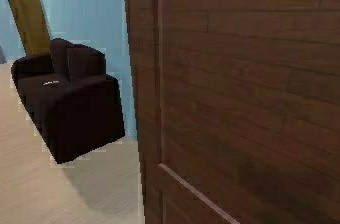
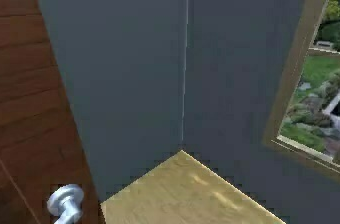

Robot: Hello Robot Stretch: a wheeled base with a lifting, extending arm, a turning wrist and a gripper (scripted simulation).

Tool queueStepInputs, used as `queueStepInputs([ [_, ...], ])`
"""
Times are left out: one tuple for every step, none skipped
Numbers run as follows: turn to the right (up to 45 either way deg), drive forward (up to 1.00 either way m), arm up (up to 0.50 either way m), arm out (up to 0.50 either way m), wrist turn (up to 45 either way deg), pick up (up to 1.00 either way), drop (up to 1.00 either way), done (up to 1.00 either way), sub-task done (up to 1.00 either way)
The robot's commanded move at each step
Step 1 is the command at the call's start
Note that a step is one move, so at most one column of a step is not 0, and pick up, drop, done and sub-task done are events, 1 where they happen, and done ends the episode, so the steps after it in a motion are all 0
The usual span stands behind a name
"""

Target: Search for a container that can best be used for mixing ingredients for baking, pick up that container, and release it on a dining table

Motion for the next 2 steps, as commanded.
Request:
queueStepInputs([
  [-27.0,0.0,0.0,0.0,0.0,0.0,0.0,0.0,0.0],
  [0.0,0.6,0.0,0.0,0.0,0.0,0.0,0.0,0.0],
])
